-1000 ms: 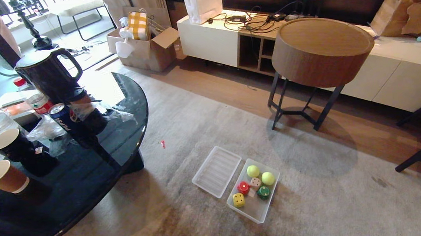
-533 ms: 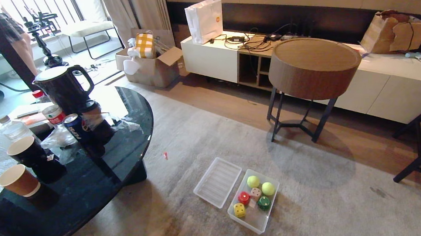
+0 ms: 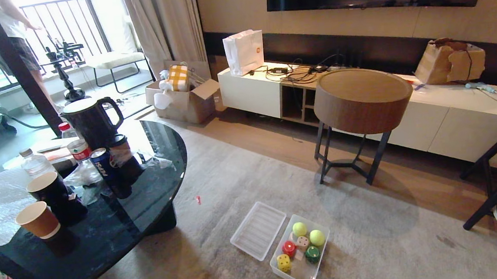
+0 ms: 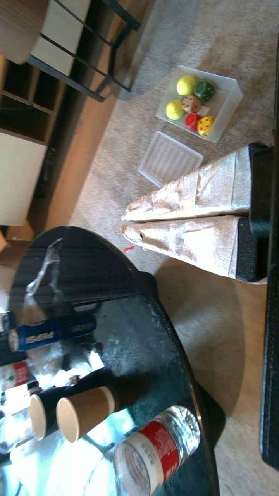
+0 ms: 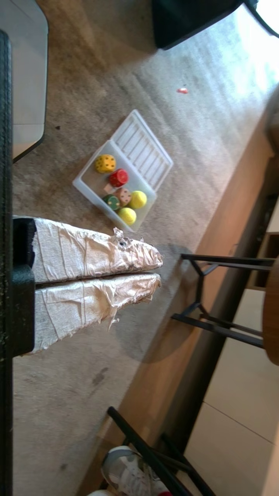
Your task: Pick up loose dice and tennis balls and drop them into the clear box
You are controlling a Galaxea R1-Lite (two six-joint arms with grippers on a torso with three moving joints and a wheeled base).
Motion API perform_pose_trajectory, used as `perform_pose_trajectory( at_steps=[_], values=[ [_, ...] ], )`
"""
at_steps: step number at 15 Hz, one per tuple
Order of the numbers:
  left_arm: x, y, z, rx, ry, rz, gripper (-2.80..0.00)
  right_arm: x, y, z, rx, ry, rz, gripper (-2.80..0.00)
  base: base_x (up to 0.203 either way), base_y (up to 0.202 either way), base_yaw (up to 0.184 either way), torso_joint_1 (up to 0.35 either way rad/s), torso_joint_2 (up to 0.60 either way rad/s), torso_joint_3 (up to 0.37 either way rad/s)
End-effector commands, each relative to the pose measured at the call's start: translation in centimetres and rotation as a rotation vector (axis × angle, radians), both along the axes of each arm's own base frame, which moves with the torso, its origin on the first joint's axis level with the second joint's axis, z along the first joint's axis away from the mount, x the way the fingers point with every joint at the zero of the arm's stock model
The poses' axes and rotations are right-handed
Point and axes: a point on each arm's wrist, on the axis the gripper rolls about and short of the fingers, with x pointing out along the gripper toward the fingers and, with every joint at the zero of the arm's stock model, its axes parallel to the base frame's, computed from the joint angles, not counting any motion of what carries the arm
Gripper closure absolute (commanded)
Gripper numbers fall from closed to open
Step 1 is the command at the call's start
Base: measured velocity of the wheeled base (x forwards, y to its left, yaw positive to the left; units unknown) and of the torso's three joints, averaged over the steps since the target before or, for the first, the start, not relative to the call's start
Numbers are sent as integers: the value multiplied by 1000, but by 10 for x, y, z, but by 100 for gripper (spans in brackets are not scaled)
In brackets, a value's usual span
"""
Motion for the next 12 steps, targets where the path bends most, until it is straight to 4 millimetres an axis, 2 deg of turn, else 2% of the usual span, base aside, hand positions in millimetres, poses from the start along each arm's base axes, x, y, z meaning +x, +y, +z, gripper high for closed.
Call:
perform_pose_trajectory(
  at_steps=[1,4,12],
  values=[
    [0,0,0,1,0,0,0,0,0,0,-1,3,2,0,0,0,0,2,4,208],
    [0,0,0,1,0,0,0,0,0,0,-5,3,2,0,0,0,0,2,-1,93],
    [0,0,0,4,0,0,0,0,0,0,-1,0,4,0,0,0,0,0,0,3]
  ],
)
